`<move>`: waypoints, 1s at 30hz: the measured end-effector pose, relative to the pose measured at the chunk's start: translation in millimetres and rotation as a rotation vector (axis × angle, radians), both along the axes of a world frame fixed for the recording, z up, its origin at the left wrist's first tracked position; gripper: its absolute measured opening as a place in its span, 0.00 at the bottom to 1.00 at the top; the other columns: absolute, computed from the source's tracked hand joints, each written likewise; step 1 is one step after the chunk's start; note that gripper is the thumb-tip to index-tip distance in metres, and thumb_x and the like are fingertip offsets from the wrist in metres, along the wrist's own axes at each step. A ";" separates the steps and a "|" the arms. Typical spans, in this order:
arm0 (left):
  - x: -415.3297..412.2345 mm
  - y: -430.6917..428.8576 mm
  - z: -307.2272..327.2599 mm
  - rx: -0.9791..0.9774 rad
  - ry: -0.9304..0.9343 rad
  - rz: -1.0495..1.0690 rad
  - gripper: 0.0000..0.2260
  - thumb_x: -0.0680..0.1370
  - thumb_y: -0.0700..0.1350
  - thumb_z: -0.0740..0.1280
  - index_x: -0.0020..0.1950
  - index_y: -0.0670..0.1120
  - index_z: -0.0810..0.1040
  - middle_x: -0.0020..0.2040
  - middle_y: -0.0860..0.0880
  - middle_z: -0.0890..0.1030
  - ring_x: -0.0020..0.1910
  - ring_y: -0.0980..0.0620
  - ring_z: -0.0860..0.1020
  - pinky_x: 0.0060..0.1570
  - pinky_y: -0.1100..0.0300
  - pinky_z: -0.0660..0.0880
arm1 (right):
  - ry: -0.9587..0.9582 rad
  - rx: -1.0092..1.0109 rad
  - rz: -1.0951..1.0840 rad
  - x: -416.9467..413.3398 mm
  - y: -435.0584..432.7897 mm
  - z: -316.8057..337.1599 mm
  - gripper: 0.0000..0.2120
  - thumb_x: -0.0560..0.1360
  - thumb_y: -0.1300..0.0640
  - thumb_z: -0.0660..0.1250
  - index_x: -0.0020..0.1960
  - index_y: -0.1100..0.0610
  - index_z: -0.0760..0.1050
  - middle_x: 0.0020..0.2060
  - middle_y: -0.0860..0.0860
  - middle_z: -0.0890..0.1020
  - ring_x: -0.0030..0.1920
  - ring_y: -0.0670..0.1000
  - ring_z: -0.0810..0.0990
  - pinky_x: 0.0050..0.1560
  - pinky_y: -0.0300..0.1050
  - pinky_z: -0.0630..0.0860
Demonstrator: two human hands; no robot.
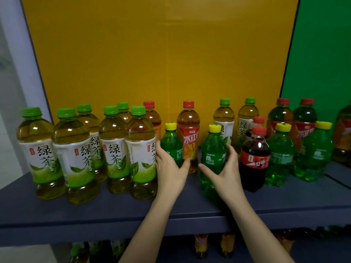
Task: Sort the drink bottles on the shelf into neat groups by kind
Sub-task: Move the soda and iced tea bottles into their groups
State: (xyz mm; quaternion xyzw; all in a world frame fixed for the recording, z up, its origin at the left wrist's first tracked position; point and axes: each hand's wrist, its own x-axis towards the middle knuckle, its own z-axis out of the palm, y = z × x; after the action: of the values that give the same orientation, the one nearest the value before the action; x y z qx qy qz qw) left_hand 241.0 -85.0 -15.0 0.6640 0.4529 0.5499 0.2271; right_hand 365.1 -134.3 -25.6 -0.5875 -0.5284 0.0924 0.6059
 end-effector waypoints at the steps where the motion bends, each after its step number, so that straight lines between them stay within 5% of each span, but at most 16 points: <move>1: 0.9 4.1 1.7 -0.033 -0.027 0.005 0.42 0.70 0.44 0.73 0.74 0.40 0.49 0.73 0.41 0.60 0.72 0.45 0.60 0.70 0.54 0.60 | 0.064 -0.044 0.047 1.9 3.9 2.2 0.43 0.65 0.54 0.76 0.72 0.54 0.55 0.64 0.49 0.68 0.64 0.47 0.67 0.65 0.44 0.67; 7: 4.1 28.1 -3.7 -0.235 -0.203 -0.058 0.42 0.67 0.46 0.76 0.72 0.42 0.54 0.70 0.42 0.67 0.68 0.44 0.67 0.67 0.46 0.66 | 0.152 -0.150 0.014 9.6 15.2 0.3 0.32 0.61 0.53 0.79 0.61 0.53 0.68 0.54 0.48 0.78 0.57 0.51 0.77 0.58 0.50 0.75; 17: -6.7 -22.8 -6.0 -0.020 -0.293 -0.304 0.22 0.66 0.45 0.77 0.49 0.58 0.67 0.48 0.56 0.78 0.48 0.58 0.78 0.46 0.63 0.74 | 0.260 -0.021 0.072 -0.1 -48.0 -2.7 0.24 0.62 0.53 0.78 0.54 0.46 0.73 0.46 0.44 0.83 0.46 0.41 0.81 0.44 0.37 0.77; 22: -0.3 -52.8 11.7 -0.023 -0.417 -0.516 0.22 0.63 0.47 0.78 0.52 0.59 0.73 0.47 0.56 0.81 0.45 0.60 0.81 0.42 0.62 0.77 | 0.367 0.063 0.004 13.3 -99.2 1.2 0.26 0.56 0.45 0.76 0.53 0.45 0.75 0.46 0.45 0.83 0.46 0.44 0.82 0.45 0.43 0.79; 30: 81.2 -107.0 23.7 -0.099 -0.470 -0.864 0.21 0.61 0.46 0.74 0.52 0.55 0.75 0.43 0.58 0.83 0.44 0.56 0.82 0.39 0.62 0.78 | 0.373 0.154 -0.245 84.9 -188.1 0.9 0.19 0.61 0.51 0.75 0.50 0.45 0.74 0.42 0.45 0.83 0.43 0.43 0.82 0.38 0.39 0.79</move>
State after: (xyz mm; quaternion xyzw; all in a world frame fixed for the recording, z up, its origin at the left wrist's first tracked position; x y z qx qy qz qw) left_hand 322.2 -192.0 8.7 0.6377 0.0983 0.5181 0.5615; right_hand 450.0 -322.4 -24.7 -0.5722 -0.3376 0.0846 0.7426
